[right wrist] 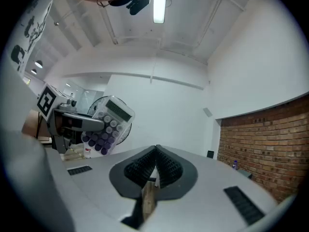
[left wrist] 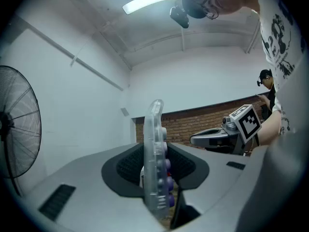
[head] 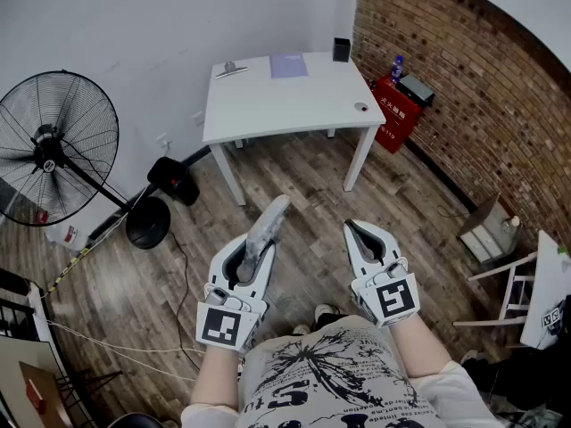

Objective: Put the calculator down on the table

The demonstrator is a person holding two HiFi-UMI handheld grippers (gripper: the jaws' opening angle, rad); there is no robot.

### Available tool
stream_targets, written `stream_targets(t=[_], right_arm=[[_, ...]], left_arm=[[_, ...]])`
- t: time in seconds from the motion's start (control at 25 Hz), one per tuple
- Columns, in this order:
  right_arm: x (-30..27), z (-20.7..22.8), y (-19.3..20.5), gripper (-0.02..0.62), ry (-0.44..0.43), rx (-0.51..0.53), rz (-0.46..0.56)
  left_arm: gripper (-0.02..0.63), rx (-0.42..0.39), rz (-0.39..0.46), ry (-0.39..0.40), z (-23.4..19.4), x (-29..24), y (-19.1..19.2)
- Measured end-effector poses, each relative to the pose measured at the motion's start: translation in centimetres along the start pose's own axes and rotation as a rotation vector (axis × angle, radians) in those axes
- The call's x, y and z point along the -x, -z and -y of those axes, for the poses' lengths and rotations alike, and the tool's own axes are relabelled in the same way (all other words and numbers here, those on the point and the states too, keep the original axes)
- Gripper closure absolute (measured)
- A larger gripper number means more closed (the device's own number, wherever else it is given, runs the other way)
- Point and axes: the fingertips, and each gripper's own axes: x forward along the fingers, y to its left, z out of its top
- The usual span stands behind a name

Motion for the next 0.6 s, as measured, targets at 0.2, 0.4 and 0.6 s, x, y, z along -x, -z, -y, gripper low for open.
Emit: stream_targets(t=[0.2, 0.4, 0.6], right_arm=[[-0.9, -0.7, 0.1, 0.583, 0.008, -0.003, 0.004], [-1.9, -0.4, 0.6, 0.583, 0.005, -0.015, -0.006], [-3.6, 1.3, 1.8, 0.581, 0.010, -0.050, -0.016]], left_arm=[[0.462, 0.011, 0.000, 0.009, -1.1, 0.0, 0.4], [0.462, 0.020, -0.002, 0.007, -1.8, -0.7, 0.8], [0.462, 0.032, -0.025, -0.008, -2.8, -2.5, 2.0]])
